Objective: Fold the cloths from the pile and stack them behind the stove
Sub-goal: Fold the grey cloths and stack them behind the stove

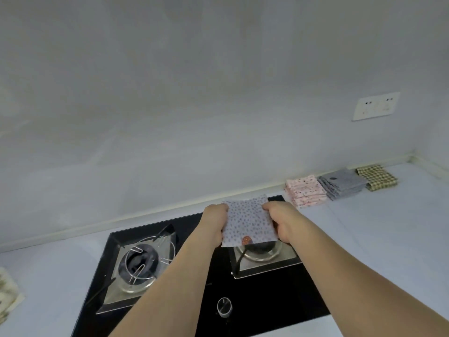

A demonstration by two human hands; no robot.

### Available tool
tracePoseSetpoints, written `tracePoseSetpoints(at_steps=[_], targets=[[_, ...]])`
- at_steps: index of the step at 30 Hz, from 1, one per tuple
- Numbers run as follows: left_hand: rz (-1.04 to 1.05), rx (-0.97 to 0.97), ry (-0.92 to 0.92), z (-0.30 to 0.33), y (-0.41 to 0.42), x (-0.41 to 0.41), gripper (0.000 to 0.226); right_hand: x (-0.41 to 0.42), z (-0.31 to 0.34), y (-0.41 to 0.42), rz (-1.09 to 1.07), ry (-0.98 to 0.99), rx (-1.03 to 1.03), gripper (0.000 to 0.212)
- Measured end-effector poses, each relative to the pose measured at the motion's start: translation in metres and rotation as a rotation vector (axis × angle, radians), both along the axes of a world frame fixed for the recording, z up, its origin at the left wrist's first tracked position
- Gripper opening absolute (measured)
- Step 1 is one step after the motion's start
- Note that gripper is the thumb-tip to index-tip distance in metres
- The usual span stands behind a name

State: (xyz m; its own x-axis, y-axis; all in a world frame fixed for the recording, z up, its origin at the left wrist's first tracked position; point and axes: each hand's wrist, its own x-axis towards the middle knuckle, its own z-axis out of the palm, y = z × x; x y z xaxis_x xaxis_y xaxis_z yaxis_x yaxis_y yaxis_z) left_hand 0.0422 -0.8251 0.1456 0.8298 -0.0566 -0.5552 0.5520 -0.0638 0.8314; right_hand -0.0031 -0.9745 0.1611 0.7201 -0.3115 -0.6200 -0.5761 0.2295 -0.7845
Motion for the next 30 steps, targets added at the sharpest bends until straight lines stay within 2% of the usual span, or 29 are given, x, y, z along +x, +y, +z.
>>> tracePoseSetpoints(at_steps=[3,6,11,18,24,27,30], targets=[[0.007,-0.040,0.016,0.000,-0.065,-0.005,0.026,0.003,-0.006,-0.067,-0.022,-0.037,-0.037,0.021],[-0.015,-0.040,0.039,0.001,-0.121,-0.012,0.019,0.011,-0.018,-0.130,-0.044,-0.018,-0.077,0.034],[-0.062,-0.012,0.006,0.001,-0.189,-0.001,0.017,0.023,-0.015,-0.197,-0.059,0.020,-0.088,0.030],[-0.120,0.025,0.003,-0.013,-0.300,0.048,0.011,0.063,-0.026,-0.307,-0.097,0.124,-0.166,0.041],[-0.049,0.038,-0.009,-0.045,-0.408,0.109,0.012,0.131,-0.054,-0.413,-0.097,0.167,-0.183,0.043],[-0.010,0.066,-0.031,-0.073,-0.452,0.144,0.016,0.165,-0.078,-0.454,-0.055,0.110,-0.202,0.038],[0.003,0.130,-0.046,-0.104,-0.485,0.177,0.006,0.198,-0.108,-0.486,-0.007,0.074,-0.282,0.040]])
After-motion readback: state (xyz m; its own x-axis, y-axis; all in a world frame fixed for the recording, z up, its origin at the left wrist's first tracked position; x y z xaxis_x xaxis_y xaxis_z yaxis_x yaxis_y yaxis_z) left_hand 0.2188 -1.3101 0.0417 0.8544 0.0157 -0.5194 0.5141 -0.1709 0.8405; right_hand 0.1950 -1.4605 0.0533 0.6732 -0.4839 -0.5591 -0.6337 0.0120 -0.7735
